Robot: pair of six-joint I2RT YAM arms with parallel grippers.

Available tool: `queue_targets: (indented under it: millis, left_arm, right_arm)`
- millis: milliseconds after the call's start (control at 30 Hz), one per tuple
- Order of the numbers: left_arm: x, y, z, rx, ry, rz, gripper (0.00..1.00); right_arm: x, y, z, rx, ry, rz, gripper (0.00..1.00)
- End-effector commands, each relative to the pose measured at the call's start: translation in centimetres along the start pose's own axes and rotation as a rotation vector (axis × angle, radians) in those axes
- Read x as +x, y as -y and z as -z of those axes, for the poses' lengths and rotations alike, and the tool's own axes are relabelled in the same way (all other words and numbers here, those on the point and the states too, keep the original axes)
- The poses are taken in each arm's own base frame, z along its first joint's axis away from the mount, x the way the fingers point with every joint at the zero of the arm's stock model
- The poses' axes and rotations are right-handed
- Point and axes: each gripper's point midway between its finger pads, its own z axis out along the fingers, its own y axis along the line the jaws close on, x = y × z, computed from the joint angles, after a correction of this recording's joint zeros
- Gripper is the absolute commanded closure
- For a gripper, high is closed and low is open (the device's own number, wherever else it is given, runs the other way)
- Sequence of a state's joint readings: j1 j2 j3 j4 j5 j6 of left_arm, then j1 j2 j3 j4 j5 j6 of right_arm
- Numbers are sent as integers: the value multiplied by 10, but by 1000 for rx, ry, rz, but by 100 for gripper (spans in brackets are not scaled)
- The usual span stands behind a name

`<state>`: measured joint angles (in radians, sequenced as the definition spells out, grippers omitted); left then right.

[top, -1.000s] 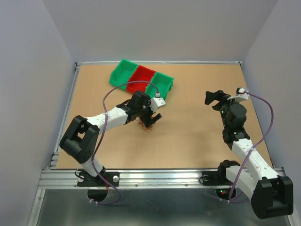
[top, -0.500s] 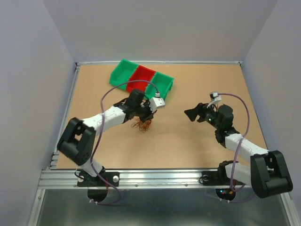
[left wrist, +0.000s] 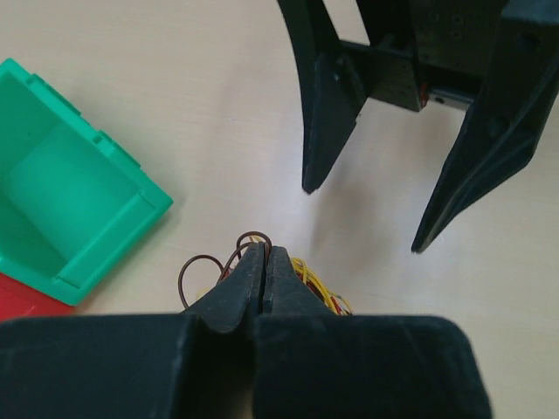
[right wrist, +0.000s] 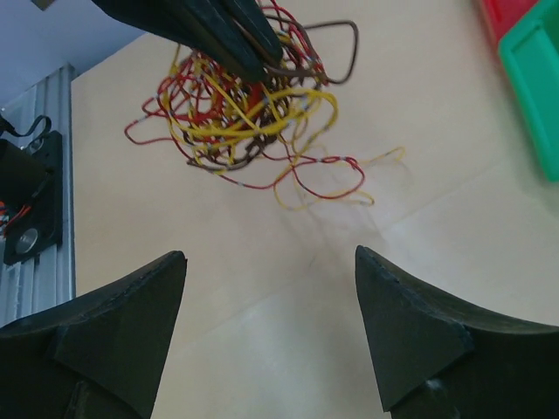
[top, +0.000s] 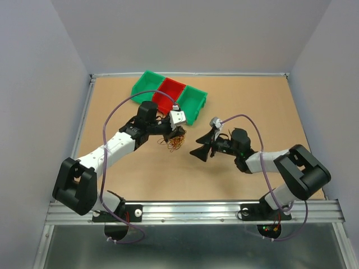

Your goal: Untangle the cables

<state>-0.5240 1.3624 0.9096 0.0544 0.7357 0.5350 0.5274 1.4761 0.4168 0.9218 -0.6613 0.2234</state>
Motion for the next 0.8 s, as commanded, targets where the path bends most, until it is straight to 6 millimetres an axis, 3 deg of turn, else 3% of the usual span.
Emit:
queue_targets:
  millis: [0, 133, 267, 367, 400, 433, 500, 533, 567, 600, 633, 700, 733, 767]
  left_arm:
    - [-14, 7, -2, 61, 53, -25, 100]
    - [-16, 12, 0, 88, 57, -23, 100]
    - [-16, 14, 1, 96, 61, -29, 100]
    - [-17, 12, 4, 101, 63, -25, 100]
    - [-20, 9, 8, 91, 72, -24, 100]
    - [-22, 4, 11, 79, 79, -22, 100]
    - [-23, -20, 29, 5, 110, 45, 100]
    - [-35, -34, 41, -51, 162, 27, 100]
    - [-37, -46, 53, -102, 191, 92, 100]
    - [-30, -64, 73, -187, 211, 124, 100]
    - [-39, -80, 88, -256, 265, 101, 100]
    - [-37, -93, 109, -357, 309, 163, 100]
    - [-37, -108, 125, -435, 330, 169, 100]
    - [-30, -116, 134, -501, 329, 193, 100]
  right_arm:
    - [-61, -20, -33, -80, 208, 186, 18]
    - [-63, -20, -59, -67, 238, 192, 26]
    - [-62, -26, -73, -118, 278, 166, 27]
    - [-65, -24, -85, -115, 280, 138, 56]
    - [-61, -17, -86, -88, 274, 137, 78]
    - [-60, -14, -83, -60, 278, 137, 87]
    - [-60, -4, -74, 15, 291, 156, 99]
    - [-78, 1, -63, 90, 348, 166, 99]
    - [-68, 8, -50, 143, 337, 164, 99]
    - [-73, 11, -41, 185, 357, 163, 99]
    - [-90, 18, -27, 261, 417, 161, 99]
    - [-85, 29, -3, 358, 433, 119, 99]
    - [-89, 48, 15, 471, 472, 90, 99]
    - [-96, 49, 34, 520, 519, 59, 99]
